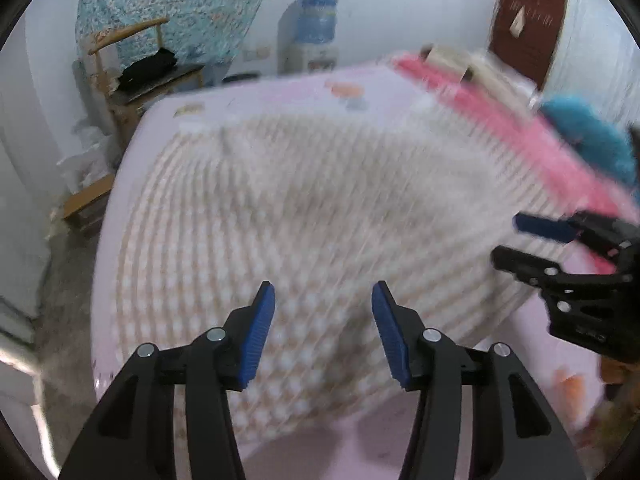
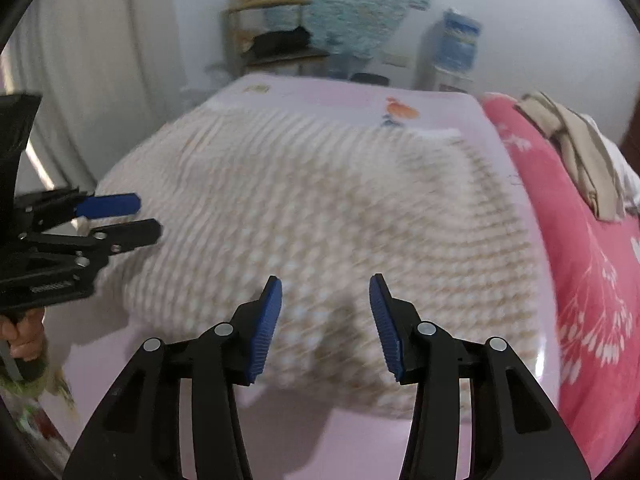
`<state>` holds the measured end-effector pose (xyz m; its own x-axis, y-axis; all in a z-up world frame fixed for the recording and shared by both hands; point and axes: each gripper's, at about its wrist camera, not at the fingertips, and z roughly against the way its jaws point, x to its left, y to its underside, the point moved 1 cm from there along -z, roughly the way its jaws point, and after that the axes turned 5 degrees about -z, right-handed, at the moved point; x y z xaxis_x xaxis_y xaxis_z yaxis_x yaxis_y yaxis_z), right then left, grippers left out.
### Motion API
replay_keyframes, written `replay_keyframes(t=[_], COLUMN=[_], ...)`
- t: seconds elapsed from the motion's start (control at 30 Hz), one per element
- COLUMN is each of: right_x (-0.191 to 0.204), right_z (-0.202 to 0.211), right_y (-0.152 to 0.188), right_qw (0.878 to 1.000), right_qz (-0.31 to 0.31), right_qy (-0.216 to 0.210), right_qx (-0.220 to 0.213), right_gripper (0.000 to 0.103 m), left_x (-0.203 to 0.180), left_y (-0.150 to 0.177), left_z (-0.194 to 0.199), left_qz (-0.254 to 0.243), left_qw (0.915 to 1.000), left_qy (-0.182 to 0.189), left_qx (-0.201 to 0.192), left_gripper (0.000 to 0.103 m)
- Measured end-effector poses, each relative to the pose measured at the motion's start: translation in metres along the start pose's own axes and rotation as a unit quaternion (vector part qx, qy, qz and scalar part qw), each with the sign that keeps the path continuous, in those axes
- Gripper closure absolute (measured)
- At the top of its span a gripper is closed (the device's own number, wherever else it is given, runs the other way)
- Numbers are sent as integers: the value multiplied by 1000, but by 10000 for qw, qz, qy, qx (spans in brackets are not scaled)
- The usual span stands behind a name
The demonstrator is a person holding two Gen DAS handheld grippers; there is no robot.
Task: Fold large clothes
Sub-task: 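Lift the white edge with both tools and fold it over the coat, then open both tools and withdraw them from the folded coat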
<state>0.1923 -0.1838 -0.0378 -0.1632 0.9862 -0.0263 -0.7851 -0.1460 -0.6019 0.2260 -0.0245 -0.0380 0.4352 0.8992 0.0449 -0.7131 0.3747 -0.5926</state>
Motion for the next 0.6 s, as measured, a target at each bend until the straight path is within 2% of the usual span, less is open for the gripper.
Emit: replay_keyframes(t=[0.03,0.07,0.13,0.2,0.3,0.37,0.4,0.47,0.53,0.6], right_x=[1,1,-4,-15,-42,-74,-94,-108,-101,-93], right_z=[-11,-12,-3,14,36,26,7,-5,3,19], right_y=[6,6,1,-1,10,25,32,40,36,34], right_qw=[9999,9999,9998,9995,9971,9912,9851,9791,9816,9834], right_qz=[-16,-59,-203,-318,-666,-1247,-1672,-2015,-1882,-1805], right_qy=[106,116,72,46,281,443,361,-3,119,13], right_qx=[44,-2,52,-69,-255,-48,180,281,300,168], right_gripper=[54,54,54,53,48,48,48,48,48,45], left_x=[0,3,8,16,33,49,55,64,61,58], left_y=[8,11,13,17,32,50,56,63,59,56], left_z=[-9,-10,3,23,45,34,25,22,30,44], left_qz=[16,96,398,551,739,1020,1217,1600,1645,1552], left_qw=[9999,9999,9991,9978,9963,9946,9925,9868,9859,9870], left_qy=[-85,-48,139,272,59,-98,-70,212,219,221], left_qx=[92,25,-72,-246,-441,-182,-42,-170,-210,-366], left_gripper=[53,54,54,53,44,43,43,43,43,43])
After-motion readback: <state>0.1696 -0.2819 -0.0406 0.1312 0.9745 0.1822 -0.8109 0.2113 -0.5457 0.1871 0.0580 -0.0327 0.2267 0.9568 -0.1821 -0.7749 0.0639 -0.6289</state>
